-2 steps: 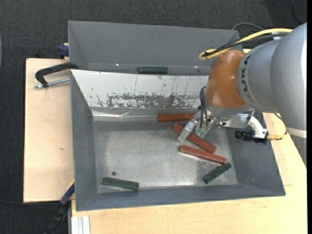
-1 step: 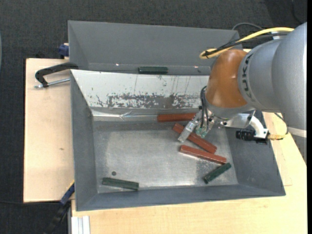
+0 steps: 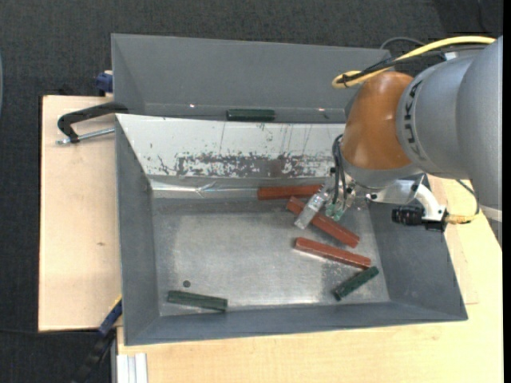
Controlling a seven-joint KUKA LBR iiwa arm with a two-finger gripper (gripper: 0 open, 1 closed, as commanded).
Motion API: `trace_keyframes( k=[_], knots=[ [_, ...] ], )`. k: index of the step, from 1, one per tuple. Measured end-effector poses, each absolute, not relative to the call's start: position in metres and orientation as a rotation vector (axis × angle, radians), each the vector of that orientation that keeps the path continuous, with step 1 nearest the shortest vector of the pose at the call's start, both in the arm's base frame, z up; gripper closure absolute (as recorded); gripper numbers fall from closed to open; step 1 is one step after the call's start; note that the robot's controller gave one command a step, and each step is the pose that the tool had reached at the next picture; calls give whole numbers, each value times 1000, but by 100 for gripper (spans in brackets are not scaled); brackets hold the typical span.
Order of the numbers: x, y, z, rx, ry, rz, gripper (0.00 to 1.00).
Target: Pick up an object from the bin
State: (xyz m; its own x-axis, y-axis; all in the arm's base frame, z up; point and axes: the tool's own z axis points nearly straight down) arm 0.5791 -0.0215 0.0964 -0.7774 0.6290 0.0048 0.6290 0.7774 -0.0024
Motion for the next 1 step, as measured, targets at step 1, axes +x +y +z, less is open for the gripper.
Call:
trace_keyframes(
  k=[1],
  knots=[
    [581, -22, 113, -1048, -2964, -3, 100]
  ],
)
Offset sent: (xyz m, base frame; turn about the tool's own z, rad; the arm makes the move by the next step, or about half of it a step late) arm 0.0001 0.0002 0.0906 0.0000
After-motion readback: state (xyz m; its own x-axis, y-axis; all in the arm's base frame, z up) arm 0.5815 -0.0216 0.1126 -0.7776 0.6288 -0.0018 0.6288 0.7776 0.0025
